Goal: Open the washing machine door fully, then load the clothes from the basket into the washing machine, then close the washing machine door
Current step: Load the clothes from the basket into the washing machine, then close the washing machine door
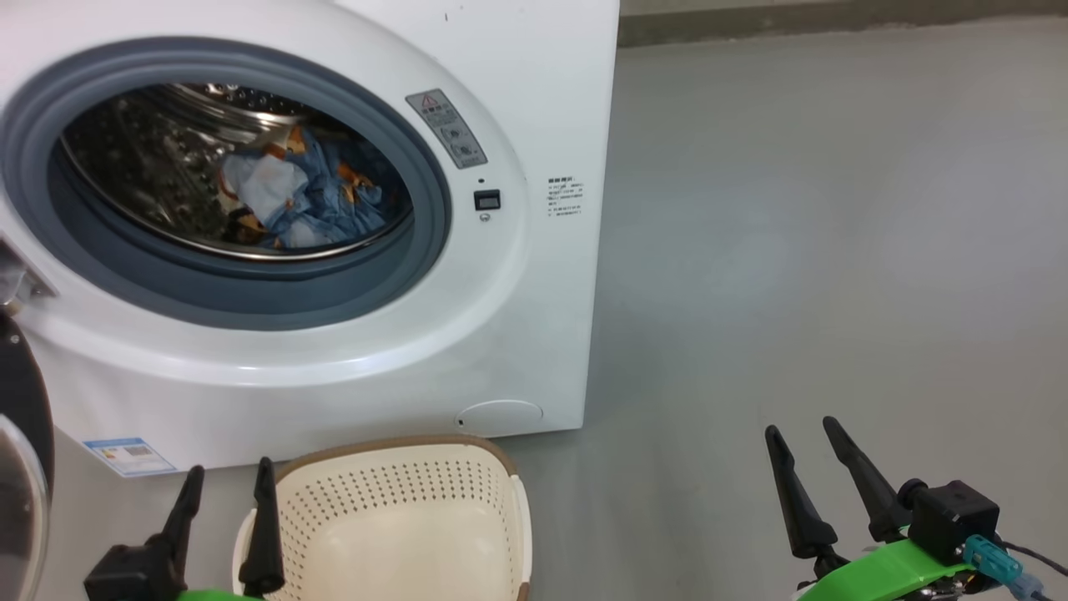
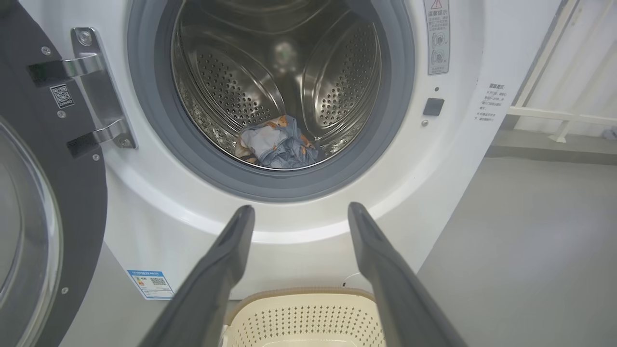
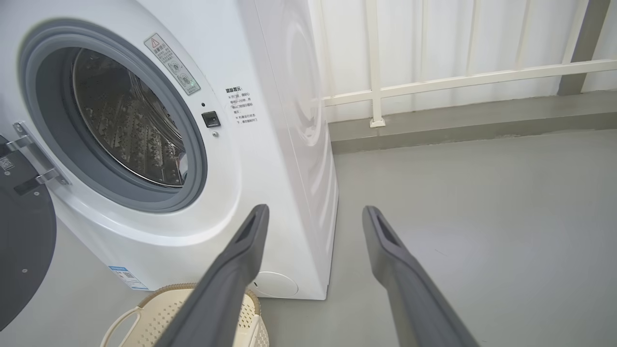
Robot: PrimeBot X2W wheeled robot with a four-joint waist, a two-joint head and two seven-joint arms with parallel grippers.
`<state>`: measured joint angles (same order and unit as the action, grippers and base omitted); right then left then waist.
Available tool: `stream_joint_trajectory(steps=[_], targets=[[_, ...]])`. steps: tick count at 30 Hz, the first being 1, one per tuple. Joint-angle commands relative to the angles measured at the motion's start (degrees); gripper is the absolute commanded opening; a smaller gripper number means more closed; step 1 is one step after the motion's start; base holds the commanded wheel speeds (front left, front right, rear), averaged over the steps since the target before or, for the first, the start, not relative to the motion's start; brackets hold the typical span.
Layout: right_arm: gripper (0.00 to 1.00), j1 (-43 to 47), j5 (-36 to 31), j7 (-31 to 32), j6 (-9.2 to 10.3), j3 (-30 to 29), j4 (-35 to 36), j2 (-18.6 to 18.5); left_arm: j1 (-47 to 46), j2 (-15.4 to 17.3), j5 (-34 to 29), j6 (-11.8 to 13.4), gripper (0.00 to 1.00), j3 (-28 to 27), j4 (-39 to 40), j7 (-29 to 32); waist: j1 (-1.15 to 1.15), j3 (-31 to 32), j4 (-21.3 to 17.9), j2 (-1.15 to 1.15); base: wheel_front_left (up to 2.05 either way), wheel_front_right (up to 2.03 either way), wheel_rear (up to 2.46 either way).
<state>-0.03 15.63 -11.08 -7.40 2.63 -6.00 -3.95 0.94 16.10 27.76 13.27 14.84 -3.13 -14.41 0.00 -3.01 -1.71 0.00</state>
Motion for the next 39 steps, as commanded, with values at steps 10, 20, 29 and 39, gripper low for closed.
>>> stream_joint_trajectory(steps=[10, 20, 29, 39], targets=[[1.0, 0.2, -1.4, 0.5, -0.09, 1.3, 1.9, 0.4, 1.5, -2.1, -4.3, -2.4, 1.0, -4.2, 1.1, -0.6, 0.0, 2.0, 0.1, 0.0, 0.0, 0.0, 0.0], [1.0, 0.3, -1.4, 0.4, -0.09, 1.7, 2.0, 0.7, 1.5, -3.9, -7.1, -4.4, 1.0, -5.7, 0.2, -0.6, 0.0, 1.8, -0.1, 0.0, 0.0, 0.0, 0.0], [1.0, 0.4, -1.5, 0.3, -0.09, 1.5, 2.0, 0.8, 1.4, -5.2, -8.5, -6.1, 1.0, -7.0, -0.5, -0.6, 0.0, 1.7, 0.0, 0.0, 0.0, 0.0, 0.0], [1.0, 0.1, -1.4, 0.2, -0.09, 1.6, 1.9, 0.9, 1.0, -6.1, -9.6, -7.4, 1.0, -8.2, -1.2, -0.6, 0.0, 1.2, 0.0, 0.0, 0.0, 0.0, 0.0]])
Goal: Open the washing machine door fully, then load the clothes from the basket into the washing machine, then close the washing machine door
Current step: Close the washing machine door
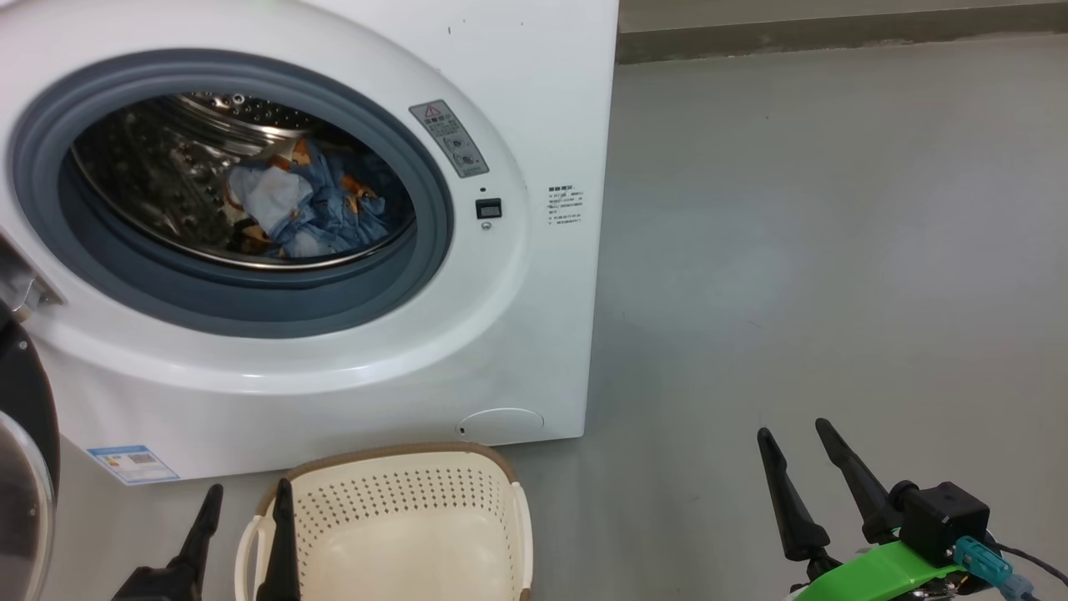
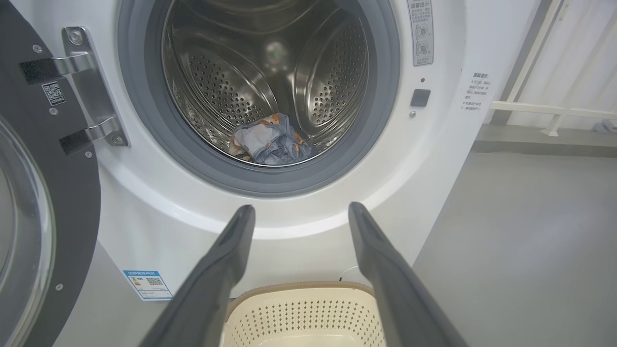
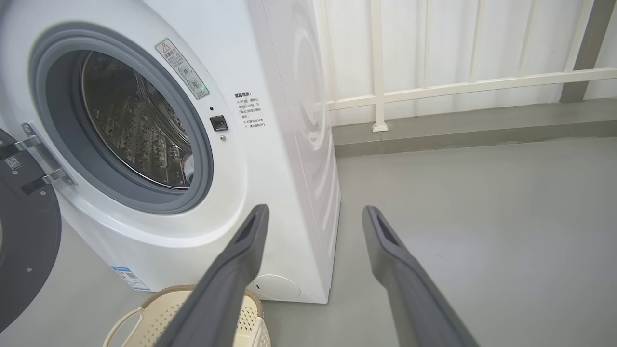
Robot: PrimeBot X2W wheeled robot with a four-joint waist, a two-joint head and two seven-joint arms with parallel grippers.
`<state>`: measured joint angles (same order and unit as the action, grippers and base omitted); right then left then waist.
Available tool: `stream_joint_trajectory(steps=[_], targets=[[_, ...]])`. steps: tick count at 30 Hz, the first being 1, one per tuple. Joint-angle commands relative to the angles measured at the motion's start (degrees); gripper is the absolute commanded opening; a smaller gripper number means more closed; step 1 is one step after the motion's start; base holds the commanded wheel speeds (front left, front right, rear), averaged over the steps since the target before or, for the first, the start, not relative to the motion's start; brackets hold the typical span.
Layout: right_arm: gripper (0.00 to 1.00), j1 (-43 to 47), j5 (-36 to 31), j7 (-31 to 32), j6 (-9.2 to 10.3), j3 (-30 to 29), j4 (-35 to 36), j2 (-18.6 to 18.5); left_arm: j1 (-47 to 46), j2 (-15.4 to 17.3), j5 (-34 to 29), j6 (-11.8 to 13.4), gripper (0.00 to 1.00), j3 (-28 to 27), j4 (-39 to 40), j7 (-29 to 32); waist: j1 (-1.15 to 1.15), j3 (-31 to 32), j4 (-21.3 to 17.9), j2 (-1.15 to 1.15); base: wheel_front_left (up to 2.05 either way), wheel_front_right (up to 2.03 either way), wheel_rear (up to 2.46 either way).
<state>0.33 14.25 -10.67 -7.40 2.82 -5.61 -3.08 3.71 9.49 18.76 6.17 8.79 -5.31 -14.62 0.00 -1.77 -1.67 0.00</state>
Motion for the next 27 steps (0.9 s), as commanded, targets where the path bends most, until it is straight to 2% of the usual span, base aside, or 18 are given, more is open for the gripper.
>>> stream_joint_trajectory(steps=[1, 27], targets=[[1.0, -0.3, 0.0, -0.2, -0.09, 1.4, 1.4, 0.0, -1.8, 0.5, -0.7, -0.4, 1.0, -2.3, 0.9, -0.4, 0.0, -0.1, 0.0, 0.0, 0.0, 0.0, 0.0], [1.0, -0.5, -0.1, -0.4, -0.09, 1.7, 0.9, 0.1, -1.9, -1.0, -2.4, -2.2, 1.0, -4.2, -0.1, -0.4, 0.0, -0.4, 0.1, 0.0, -0.05, 0.05, 0.0]])
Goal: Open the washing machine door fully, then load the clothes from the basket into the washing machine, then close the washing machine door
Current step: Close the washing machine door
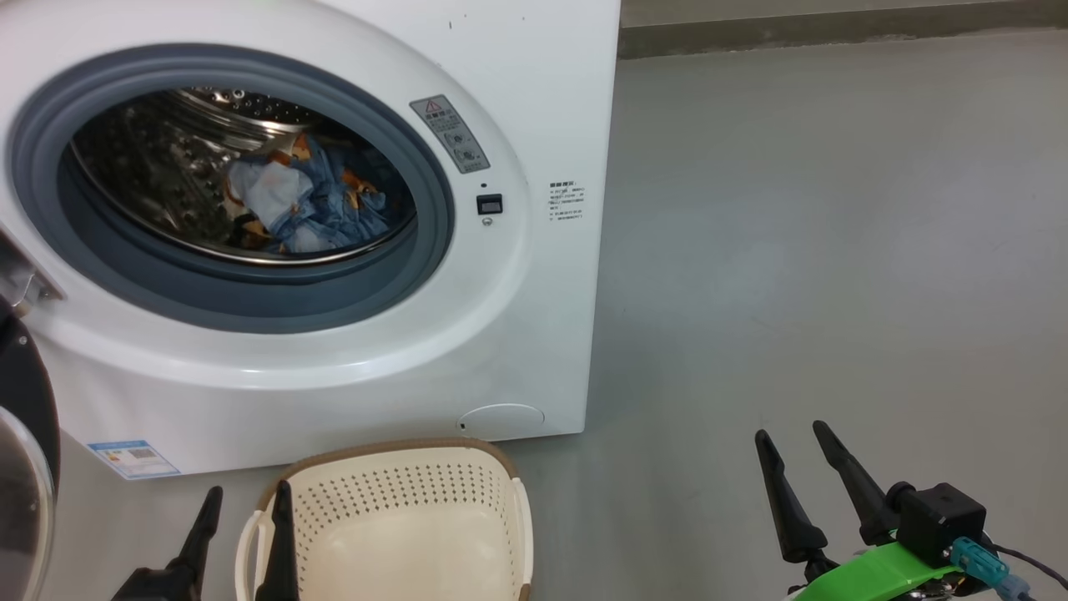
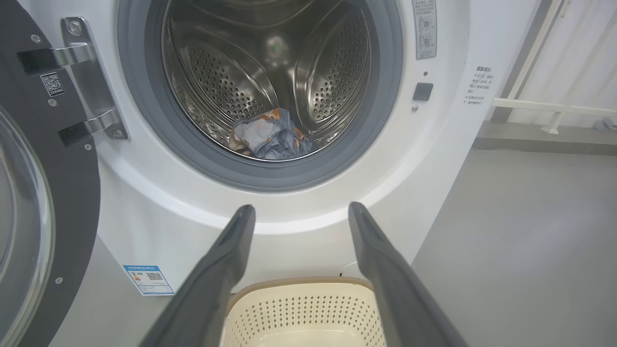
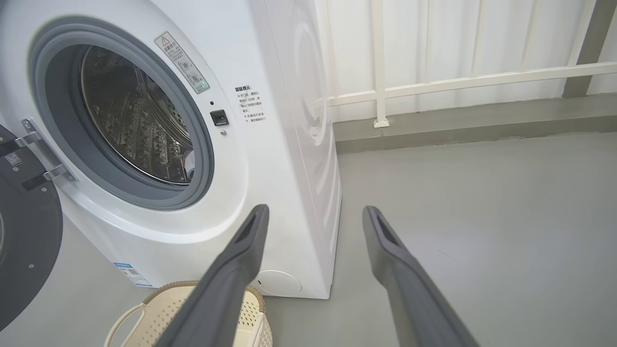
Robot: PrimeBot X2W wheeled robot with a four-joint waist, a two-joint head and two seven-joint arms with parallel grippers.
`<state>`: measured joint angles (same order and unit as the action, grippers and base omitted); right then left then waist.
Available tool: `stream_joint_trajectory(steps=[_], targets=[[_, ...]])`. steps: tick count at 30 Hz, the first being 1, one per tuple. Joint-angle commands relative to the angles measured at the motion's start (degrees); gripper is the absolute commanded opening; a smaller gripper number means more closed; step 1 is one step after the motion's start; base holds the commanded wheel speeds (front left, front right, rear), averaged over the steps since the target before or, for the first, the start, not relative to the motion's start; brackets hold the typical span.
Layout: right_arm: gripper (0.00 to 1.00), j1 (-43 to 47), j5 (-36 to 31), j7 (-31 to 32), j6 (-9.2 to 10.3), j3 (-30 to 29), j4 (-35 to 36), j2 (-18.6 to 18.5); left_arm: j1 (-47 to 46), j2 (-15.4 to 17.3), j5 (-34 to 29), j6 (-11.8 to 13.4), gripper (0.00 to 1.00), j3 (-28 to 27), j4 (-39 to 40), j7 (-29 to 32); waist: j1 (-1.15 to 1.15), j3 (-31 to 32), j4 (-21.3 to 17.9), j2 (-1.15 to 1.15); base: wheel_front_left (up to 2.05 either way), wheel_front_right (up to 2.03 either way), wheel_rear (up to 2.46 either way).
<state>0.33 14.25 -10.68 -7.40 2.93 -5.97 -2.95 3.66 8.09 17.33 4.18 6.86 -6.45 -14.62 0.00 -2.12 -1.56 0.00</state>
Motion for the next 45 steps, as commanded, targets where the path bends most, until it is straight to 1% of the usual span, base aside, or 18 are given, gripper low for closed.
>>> stream_joint_trajectory(steps=[1, 7, 17, 23, 29, 45], targets=[[1.0, -0.5, 0.0, -0.4, -0.09, 1.6, 1.2, 0.0, -1.9, 0.4, -1.0, -0.4, 1.0, -2.3, 0.9, -0.4, 0.0, 0.0, 0.0, 0.0, -0.81, 0.81, 0.0], [1.0, -0.6, 0.0, -0.4, -0.09, 1.8, 1.0, 0.0, -2.1, 0.4, -1.2, -0.7, 1.0, -2.2, 0.5, -0.4, 0.0, 0.0, 0.1, 0.0, -1.29, 1.29, 0.0], [1.0, -0.8, 0.1, -0.3, -0.09, 2.1, 0.6, 0.0, -2.4, 0.0, -1.7, -1.1, 1.0, -2.4, 0.8, -0.4, 0.0, -0.1, 0.2, 0.0, -1.95, 1.95, 0.0], [1.0, -0.9, 0.0, -0.2, -0.09, 2.2, 0.4, 0.0, -2.4, -0.1, -2.1, -1.4, 1.0, -2.5, 0.7, -0.4, 0.0, -0.2, 0.2, 0.0, -1.21, 1.21, 0.0], [1.0, -1.0, 0.0, -0.4, -0.09, 2.3, 0.1, 0.0, -2.3, -0.3, -2.5, -1.5, 1.0, -2.8, 0.6, -0.4, 0.0, -0.2, 0.2, 0.0, -0.5, 0.5, 0.0], [1.0, -1.0, 0.0, -0.5, -0.09, 2.2, -0.1, 0.0, -2.5, -1.0, -3.2, -1.8, 1.0, -3.4, 0.0, -0.4, 0.0, -0.3, 0.3, 0.0, 0.0, 0.0, 0.0]])
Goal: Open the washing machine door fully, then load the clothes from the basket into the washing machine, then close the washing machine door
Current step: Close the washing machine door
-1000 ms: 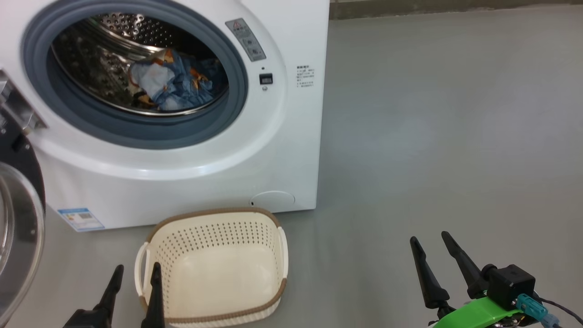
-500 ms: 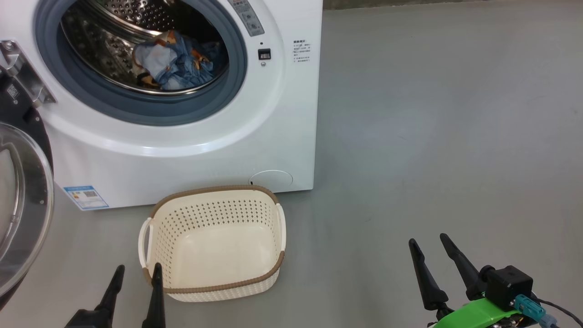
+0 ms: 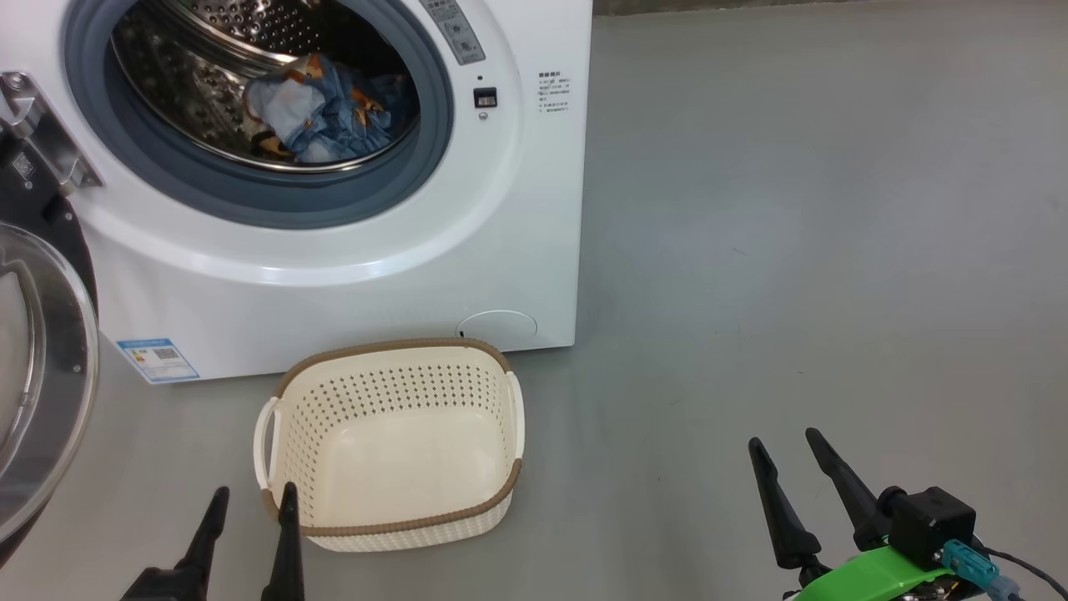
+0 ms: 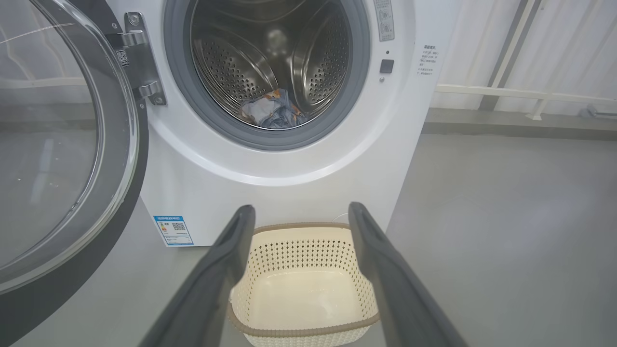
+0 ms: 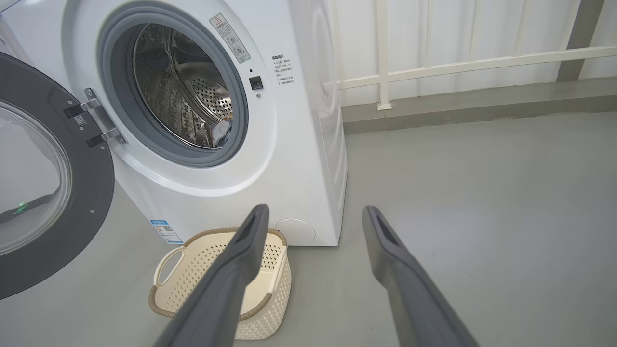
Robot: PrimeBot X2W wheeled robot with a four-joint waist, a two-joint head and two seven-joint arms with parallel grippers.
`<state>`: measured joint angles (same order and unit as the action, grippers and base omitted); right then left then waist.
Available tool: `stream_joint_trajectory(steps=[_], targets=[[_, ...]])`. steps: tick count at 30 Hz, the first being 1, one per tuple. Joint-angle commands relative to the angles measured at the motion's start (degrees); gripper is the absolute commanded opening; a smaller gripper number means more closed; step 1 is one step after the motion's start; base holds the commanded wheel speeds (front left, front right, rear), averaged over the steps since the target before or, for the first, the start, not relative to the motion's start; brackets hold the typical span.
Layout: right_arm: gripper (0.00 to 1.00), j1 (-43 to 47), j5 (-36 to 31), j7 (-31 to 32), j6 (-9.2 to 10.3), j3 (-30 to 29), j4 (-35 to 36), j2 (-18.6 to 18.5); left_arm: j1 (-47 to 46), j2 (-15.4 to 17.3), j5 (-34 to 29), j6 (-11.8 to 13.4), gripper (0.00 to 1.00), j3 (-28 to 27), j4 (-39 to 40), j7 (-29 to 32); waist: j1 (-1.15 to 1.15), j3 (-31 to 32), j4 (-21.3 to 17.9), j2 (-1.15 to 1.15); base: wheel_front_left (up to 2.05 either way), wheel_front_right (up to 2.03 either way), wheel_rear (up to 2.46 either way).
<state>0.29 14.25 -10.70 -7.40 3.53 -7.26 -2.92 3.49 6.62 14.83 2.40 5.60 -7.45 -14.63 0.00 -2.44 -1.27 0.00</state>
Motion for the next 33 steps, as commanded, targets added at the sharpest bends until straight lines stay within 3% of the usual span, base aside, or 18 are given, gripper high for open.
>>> stream_joint_trajectory(steps=[1, 23, 33], targets=[[1.0, -1.0, 0.1, -0.5, -0.09, 1.5, 1.1, 0.0, -2.3, 0.5, -0.7, 0.0, 1.0, -2.2, 1.0, -0.4, 0.0, 0.0, 0.0, 0.0, 0.0, 0.0, 0.0], [1.0, -0.7, 0.3, -0.6, -0.09, 2.0, 1.4, -0.1, -2.5, -0.3, -0.9, -0.7, 1.0, -2.6, 1.0, -0.4, 0.0, 0.1, 1.7, 0.0, 0.0, 0.0, 0.0], [1.0, -0.5, 1.1, -0.7, -0.09, 4.7, 1.9, -0.5, -1.5, -0.4, -1.2, -0.3, 1.0, -3.4, 1.8, -0.4, 0.0, 0.6, 9.0, 0.0, 0.0, 0.0, 0.0]])
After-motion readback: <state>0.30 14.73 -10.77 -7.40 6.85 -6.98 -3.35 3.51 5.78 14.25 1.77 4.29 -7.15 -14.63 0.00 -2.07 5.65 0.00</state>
